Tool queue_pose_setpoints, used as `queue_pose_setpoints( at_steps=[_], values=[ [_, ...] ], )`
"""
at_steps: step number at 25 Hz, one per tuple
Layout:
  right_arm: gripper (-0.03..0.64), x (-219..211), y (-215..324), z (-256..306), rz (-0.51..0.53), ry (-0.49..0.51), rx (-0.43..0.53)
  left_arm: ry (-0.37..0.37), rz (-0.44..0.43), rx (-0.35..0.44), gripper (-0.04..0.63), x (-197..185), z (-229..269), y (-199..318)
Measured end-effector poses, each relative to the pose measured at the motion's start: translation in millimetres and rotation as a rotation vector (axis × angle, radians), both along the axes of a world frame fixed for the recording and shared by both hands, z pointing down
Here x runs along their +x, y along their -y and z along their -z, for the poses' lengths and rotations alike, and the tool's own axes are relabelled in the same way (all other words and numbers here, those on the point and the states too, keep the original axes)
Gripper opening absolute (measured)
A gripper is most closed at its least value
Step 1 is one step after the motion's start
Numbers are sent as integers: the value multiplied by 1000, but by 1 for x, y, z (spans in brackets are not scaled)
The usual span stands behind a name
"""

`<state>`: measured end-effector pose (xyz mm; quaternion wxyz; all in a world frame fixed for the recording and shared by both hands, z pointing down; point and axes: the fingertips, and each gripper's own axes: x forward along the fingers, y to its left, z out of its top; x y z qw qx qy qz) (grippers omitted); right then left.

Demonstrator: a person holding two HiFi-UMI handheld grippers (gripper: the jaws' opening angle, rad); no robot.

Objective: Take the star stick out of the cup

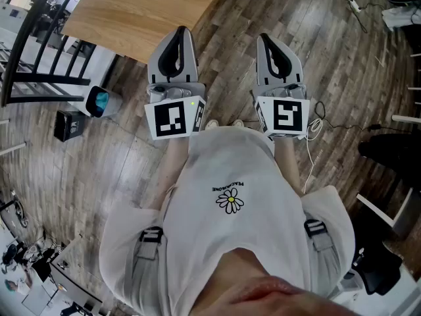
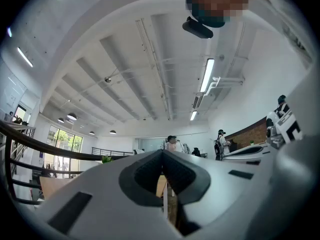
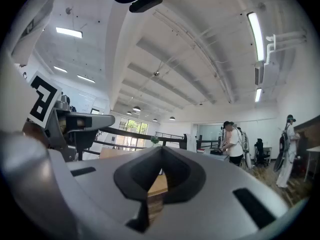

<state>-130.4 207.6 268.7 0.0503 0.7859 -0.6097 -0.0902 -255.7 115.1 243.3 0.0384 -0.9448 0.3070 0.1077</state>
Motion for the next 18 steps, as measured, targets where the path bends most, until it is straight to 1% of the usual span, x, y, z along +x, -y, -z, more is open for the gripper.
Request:
queue_pose_setpoints(
  at_steps=[3,11,15,18],
  values=[
    [8,5,-2,-6,-2,19,-8,2,0,-1,15,3,-2,-1],
    [8,10,-8,-12,10,17,-33,8,7,1,15,6,-1,-5],
    [8,11,-13,-11,38,53,-13,11,9,-2,15,9,-2,-7],
    [8,14,-21,-11,68,51,-6,16,11,-5,15,18,-5,-14]
  ],
)
